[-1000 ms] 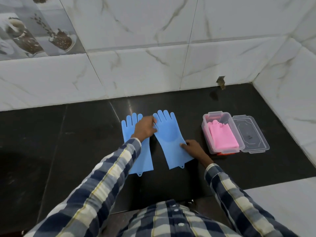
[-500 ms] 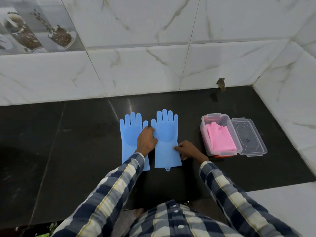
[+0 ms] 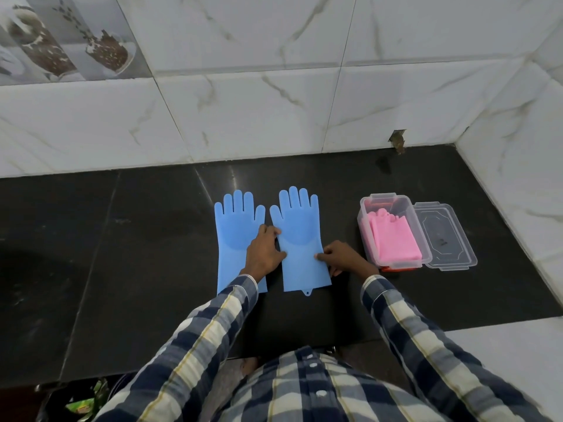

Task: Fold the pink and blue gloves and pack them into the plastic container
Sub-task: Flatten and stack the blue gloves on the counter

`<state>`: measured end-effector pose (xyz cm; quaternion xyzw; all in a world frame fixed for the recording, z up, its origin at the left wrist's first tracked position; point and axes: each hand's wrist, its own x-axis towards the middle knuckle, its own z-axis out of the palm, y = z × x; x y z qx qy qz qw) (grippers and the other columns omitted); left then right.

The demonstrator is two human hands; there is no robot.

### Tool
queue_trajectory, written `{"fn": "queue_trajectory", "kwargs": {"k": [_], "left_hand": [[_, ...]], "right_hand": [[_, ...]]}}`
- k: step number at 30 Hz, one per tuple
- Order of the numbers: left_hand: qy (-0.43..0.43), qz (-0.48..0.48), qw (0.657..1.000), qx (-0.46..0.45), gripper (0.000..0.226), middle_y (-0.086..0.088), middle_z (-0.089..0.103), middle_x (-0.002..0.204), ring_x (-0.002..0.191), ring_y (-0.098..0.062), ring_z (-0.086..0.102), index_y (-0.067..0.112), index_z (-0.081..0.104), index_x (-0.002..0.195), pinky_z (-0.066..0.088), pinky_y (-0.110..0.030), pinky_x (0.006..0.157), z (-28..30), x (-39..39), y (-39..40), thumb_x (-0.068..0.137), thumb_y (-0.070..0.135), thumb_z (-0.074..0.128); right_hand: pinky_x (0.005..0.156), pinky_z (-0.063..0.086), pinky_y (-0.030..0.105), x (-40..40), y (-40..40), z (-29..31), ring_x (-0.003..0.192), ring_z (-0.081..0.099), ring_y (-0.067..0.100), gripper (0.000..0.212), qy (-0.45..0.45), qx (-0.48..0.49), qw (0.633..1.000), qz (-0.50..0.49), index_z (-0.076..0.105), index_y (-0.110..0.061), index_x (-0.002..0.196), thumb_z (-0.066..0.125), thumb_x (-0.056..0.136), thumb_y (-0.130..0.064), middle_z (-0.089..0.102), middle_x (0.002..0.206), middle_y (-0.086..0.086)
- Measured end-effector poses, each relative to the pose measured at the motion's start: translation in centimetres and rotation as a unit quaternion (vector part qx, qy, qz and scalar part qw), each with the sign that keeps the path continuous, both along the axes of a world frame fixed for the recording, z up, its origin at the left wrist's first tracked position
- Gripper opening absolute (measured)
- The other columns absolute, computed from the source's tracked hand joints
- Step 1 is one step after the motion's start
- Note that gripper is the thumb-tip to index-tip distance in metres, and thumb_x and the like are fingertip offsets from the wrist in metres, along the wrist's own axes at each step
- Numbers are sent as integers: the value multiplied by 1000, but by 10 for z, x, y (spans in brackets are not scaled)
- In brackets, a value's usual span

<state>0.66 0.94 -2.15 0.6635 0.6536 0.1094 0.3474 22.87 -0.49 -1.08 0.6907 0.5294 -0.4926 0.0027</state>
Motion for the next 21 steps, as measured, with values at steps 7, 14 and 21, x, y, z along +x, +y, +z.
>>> {"fn": "queue_trajectory", "kwargs": {"k": [7, 14, 21], "left_hand": [[-8, 79, 995, 67, 30, -4, 64, 125, 111, -22, 68, 15, 63, 125, 57, -35, 98, 7, -15, 0, 101, 32, 72], [25, 291, 954, 68, 44, -15, 53, 146, 136, -34, 55, 5, 56, 140, 53, -47, 112, 13, -69, 6, 101, 22, 67], [-114, 329, 936, -52, 49, -19, 64, 142, 129, -40, 66, -2, 60, 140, 55, -53, 112, 6, -101, 18, 97, 21, 72]], "right_hand": [[81, 55, 36, -1, 0, -1, 74, 63, 18, 66, -168, 68, 983, 28, 59, -12, 83, 39, 103, -72, 61, 79, 4], [88, 60, 37, -56, -1, 6, 88, 71, 27, 49, -19, 162, 986, 33, 67, -4, 90, 48, 110, -45, 70, 92, 10], [94, 57, 46, -139, -9, 9, 98, 70, 23, 19, 50, 206, 972, 102, 69, -11, 110, 62, 104, -27, 74, 106, 6]]}}
